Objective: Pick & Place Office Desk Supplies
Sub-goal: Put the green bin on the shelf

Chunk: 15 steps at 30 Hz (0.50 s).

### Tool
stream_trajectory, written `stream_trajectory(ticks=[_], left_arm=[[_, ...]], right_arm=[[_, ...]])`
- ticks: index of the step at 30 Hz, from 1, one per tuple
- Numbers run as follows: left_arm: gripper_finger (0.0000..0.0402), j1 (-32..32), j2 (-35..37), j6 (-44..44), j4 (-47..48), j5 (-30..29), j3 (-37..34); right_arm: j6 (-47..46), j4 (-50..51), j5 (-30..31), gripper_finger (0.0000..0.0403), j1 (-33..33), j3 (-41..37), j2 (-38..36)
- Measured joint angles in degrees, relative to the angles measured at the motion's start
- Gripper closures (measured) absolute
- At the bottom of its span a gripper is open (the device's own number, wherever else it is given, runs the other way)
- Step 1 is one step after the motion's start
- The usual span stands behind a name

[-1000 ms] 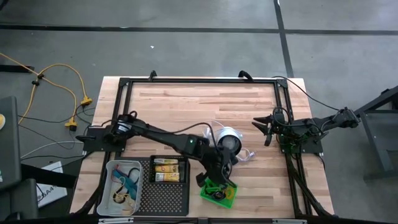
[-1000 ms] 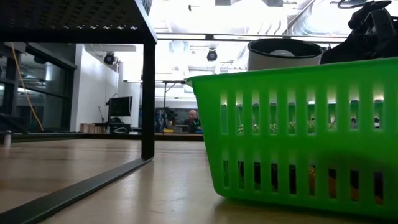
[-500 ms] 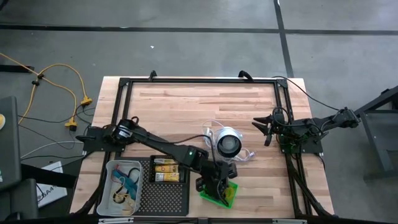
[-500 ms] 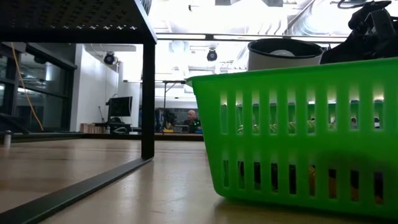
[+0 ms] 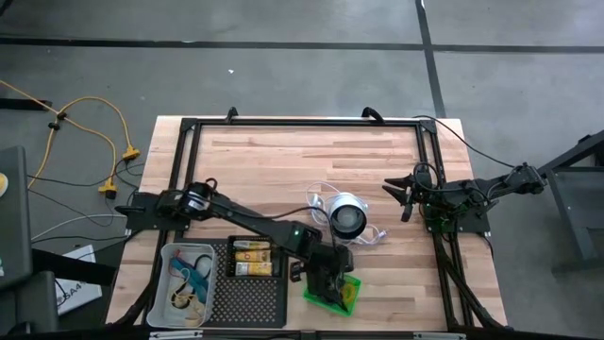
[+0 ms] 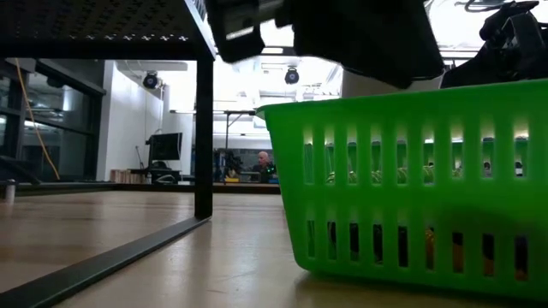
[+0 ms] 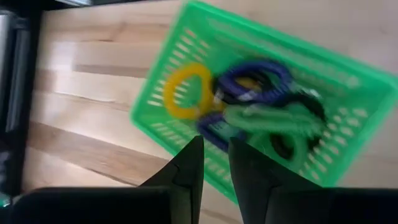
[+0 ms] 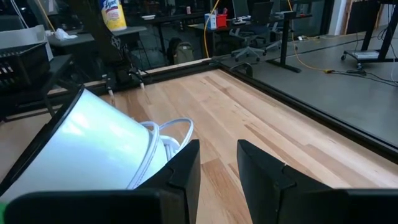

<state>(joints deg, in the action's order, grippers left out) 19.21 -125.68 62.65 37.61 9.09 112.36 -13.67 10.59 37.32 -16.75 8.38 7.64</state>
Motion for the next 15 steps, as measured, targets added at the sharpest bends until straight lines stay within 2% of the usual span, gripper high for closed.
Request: stream_trajectory(ticks=[9, 15], left_arm=[[0.0332, -0.6, -0.1, 7.7, 3.0, 0.0, -0.1], [0.0332, -0.8, -0.7, 9.3, 3.6, -0.2, -0.1]], right_arm=[[0.0, 0.0, 0.0, 0.0309, 0.0, 0.0, 0.0], [0.0, 0.0, 0.0, 0.0309, 0.0, 0.0, 0.0]])
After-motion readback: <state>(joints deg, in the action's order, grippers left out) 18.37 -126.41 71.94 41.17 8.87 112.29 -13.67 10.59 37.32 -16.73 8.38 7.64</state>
